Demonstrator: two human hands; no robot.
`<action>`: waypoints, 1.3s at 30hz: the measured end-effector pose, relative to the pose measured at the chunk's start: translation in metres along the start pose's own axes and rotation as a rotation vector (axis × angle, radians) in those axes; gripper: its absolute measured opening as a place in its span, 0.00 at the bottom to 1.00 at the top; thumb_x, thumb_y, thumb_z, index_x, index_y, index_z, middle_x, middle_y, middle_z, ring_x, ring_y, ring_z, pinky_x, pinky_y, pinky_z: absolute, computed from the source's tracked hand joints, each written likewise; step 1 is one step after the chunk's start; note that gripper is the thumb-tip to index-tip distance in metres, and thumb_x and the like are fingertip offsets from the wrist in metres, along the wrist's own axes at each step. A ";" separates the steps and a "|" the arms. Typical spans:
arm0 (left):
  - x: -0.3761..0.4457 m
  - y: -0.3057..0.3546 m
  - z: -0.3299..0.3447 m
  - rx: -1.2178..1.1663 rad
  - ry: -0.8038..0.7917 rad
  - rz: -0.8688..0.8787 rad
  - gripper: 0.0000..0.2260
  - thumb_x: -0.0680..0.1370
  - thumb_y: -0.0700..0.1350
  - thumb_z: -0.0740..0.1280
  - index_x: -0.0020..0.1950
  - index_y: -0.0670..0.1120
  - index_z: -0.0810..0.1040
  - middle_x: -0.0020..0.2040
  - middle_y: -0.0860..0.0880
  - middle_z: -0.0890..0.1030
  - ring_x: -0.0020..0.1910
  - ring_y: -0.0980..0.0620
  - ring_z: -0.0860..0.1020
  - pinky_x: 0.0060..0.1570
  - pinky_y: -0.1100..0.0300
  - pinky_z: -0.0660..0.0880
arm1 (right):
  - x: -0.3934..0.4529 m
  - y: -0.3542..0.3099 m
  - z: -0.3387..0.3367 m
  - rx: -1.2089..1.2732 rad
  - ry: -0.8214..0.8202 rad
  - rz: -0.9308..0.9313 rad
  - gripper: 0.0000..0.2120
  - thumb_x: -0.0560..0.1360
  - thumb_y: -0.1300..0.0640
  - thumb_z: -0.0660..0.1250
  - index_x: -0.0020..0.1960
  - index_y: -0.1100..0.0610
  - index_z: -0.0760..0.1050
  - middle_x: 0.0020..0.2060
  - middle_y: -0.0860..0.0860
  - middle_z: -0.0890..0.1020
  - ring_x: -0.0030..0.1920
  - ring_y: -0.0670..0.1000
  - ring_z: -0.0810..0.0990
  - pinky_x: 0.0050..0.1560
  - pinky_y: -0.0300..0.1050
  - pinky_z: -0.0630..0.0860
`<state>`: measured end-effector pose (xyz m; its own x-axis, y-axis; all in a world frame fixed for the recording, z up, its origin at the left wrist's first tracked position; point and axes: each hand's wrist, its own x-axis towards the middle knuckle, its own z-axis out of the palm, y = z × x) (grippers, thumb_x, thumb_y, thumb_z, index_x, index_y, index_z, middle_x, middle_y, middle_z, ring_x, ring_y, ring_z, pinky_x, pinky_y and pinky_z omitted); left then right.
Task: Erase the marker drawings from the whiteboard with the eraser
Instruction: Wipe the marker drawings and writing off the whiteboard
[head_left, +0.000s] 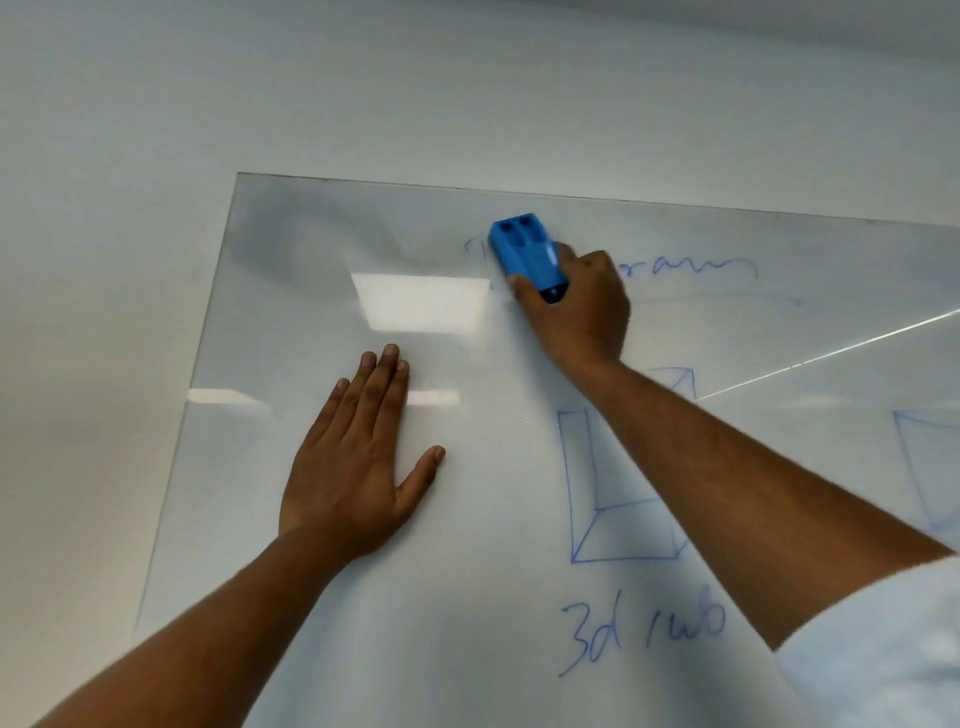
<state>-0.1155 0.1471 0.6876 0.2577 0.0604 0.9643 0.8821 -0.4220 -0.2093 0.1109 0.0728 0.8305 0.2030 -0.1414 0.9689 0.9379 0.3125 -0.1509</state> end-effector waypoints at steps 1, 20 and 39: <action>0.000 0.000 0.000 -0.009 -0.006 -0.005 0.41 0.83 0.70 0.46 0.89 0.47 0.42 0.89 0.51 0.41 0.88 0.54 0.39 0.87 0.56 0.42 | -0.012 -0.006 0.002 0.013 -0.034 -0.071 0.29 0.75 0.37 0.71 0.71 0.52 0.76 0.49 0.51 0.75 0.50 0.52 0.76 0.46 0.43 0.72; 0.000 0.000 0.002 -0.031 -0.028 -0.024 0.41 0.82 0.71 0.43 0.88 0.49 0.36 0.88 0.53 0.35 0.86 0.55 0.33 0.85 0.56 0.37 | -0.015 -0.027 0.014 0.001 -0.227 -0.400 0.32 0.74 0.36 0.71 0.72 0.53 0.75 0.51 0.50 0.75 0.49 0.49 0.74 0.46 0.42 0.72; 0.001 -0.003 0.000 -0.011 -0.002 0.002 0.40 0.84 0.68 0.47 0.89 0.45 0.46 0.89 0.50 0.44 0.88 0.51 0.42 0.87 0.53 0.45 | -0.032 0.010 0.004 -0.106 -0.083 -0.438 0.31 0.75 0.36 0.67 0.70 0.55 0.75 0.52 0.55 0.77 0.51 0.55 0.76 0.44 0.45 0.74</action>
<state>-0.1180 0.1484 0.6891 0.2600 0.0611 0.9637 0.8773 -0.4318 -0.2093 0.1127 0.0843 0.7990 -0.2382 -0.1616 0.9577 0.9548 0.1415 0.2614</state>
